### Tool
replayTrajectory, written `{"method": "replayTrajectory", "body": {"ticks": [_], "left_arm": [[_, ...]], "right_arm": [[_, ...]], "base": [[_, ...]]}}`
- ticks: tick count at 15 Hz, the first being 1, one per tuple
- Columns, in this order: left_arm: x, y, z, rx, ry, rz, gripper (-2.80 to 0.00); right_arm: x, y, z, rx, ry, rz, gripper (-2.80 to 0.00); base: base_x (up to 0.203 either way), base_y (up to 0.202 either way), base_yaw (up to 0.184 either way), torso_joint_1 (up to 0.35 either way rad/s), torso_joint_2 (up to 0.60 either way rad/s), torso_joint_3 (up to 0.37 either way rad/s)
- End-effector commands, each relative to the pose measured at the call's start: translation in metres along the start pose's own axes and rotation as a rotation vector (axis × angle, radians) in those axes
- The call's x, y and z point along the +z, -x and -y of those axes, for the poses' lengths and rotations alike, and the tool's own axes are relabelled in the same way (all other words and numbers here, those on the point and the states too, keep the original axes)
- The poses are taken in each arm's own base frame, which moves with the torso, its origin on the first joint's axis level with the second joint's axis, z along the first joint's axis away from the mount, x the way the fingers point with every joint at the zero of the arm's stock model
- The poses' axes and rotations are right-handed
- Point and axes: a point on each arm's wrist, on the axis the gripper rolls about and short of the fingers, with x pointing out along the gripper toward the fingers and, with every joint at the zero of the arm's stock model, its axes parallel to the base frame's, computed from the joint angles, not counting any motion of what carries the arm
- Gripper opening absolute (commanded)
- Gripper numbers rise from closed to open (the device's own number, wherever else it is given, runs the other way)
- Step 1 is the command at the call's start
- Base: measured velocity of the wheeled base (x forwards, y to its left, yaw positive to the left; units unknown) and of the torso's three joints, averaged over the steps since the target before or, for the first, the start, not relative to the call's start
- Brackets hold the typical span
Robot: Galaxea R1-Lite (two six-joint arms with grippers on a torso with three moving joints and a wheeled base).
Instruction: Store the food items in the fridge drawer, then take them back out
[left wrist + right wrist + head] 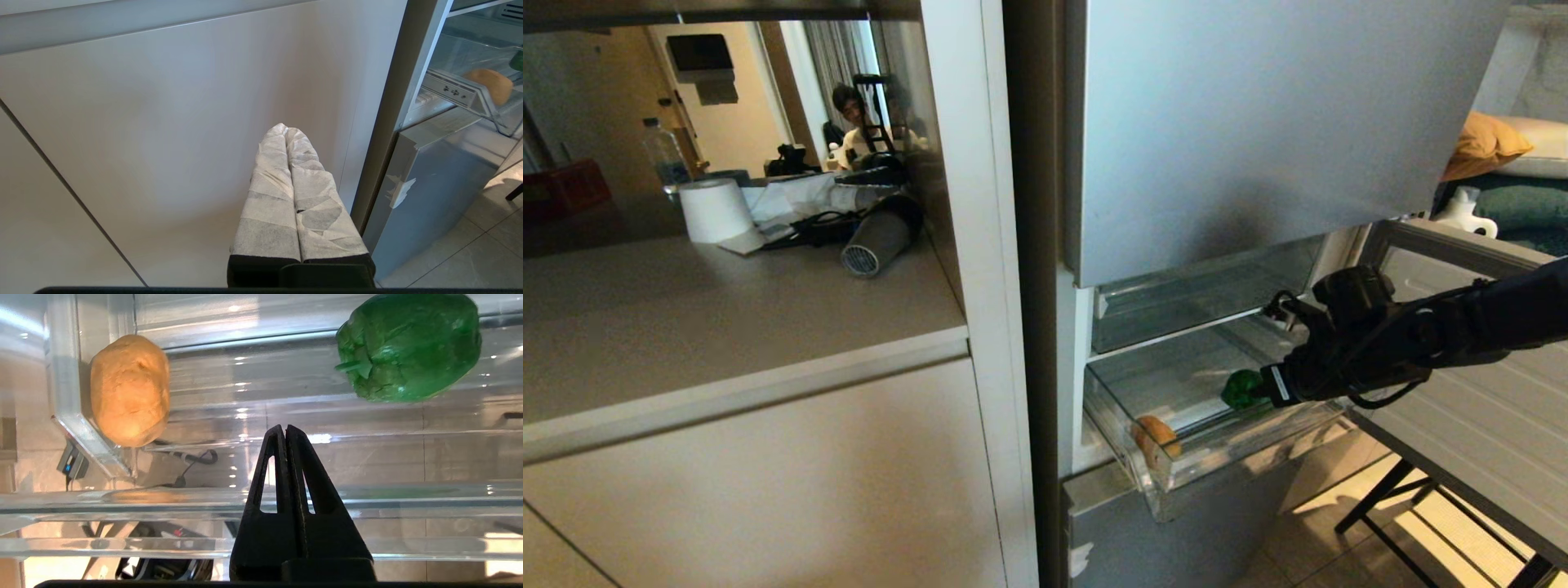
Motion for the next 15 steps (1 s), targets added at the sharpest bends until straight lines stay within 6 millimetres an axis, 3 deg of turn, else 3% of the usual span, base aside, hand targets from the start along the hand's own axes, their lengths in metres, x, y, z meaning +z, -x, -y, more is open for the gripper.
{"method": "replayTrajectory", "body": {"ticks": [1,6,10,15], "left_arm": [[-0.003,-0.001,0.0,0.0,0.0,-0.011,-2.8],[-0.003,-0.001,0.0,0.0,0.0,-0.011,-2.8],[-0.003,-0.001,0.0,0.0,0.0,-0.011,-2.8],[-0.003,-0.001,0.0,0.0,0.0,-0.011,-2.8]], "right_arm": [[-0.002,0.013,-0.004,0.0,0.005,0.009,-2.8],[-0.001,0.019,-0.004,-0.005,0.011,0.026,-2.8],[0.009,0.005,0.007,-0.022,0.005,0.039,-2.8],[0.004,-0.006,0.019,-0.031,-0.016,0.016,-2.8]], "base": [[0.0,0.0,0.0,0.0,0.0,0.0],[0.0,0.0,0.0,0.0,0.0,0.0],[0.0,0.0,0.0,0.0,0.0,0.0],[0.0,0.0,0.0,0.0,0.0,0.0]]}}
